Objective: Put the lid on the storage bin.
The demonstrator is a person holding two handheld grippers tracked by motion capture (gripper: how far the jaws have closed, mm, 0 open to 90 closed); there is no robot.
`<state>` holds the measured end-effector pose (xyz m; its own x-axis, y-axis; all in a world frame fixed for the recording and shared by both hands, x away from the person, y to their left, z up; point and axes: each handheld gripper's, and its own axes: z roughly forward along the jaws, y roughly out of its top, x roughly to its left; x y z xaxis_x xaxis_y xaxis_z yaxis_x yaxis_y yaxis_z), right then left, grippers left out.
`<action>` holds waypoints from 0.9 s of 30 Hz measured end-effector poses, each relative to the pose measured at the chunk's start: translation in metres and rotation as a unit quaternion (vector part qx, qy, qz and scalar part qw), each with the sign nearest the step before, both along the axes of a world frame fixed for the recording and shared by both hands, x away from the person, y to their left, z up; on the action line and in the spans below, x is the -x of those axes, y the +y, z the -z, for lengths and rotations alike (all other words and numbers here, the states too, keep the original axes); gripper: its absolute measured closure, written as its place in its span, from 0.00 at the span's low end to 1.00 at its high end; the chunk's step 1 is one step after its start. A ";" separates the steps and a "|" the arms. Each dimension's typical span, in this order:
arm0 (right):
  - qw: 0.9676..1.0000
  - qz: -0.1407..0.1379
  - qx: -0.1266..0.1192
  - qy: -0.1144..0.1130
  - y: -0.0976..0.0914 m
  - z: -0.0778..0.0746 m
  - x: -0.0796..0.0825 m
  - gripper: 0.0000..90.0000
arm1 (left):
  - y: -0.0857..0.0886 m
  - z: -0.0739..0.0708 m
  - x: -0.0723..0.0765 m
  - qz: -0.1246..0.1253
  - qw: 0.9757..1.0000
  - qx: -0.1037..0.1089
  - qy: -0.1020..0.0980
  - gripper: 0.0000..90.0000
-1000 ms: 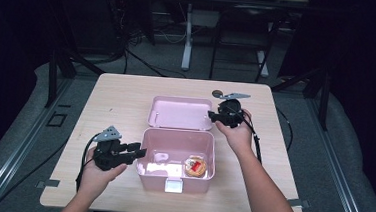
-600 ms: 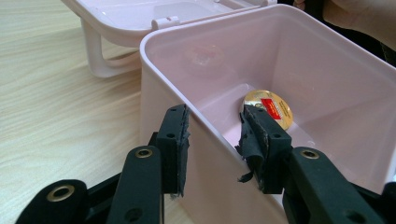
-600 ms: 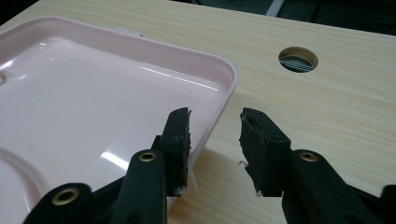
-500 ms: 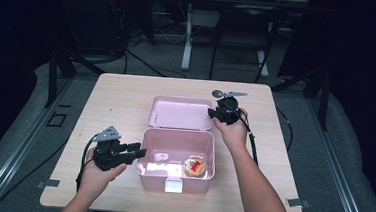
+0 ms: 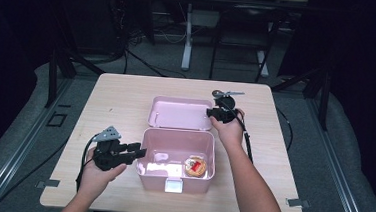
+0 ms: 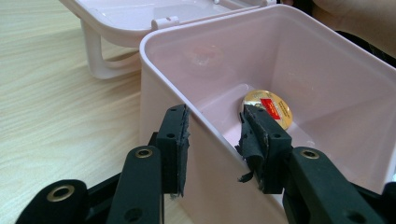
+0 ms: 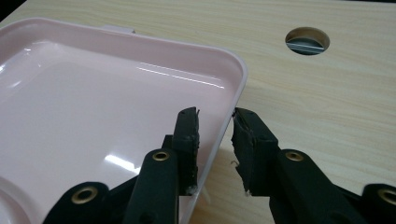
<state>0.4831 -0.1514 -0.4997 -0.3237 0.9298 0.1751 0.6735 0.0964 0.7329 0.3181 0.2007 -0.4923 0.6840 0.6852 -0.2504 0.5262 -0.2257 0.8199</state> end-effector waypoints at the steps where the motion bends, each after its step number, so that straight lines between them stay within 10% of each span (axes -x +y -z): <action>1: 1.000 0.002 -0.003 0.005 0.000 0.000 -0.001 0.79 | 0.000 0.000 0.000 0.000 1.000 0.000 -0.001 0.68; 16: 0.998 0.005 0.005 0.056 0.002 -0.006 -0.009 0.82 | 0.000 0.000 0.000 -0.001 1.000 0.001 -0.002 0.68; 27: 0.999 0.010 0.003 0.046 0.002 -0.014 -0.006 0.85 | -0.001 0.000 0.000 -0.002 1.000 0.000 -0.003 0.69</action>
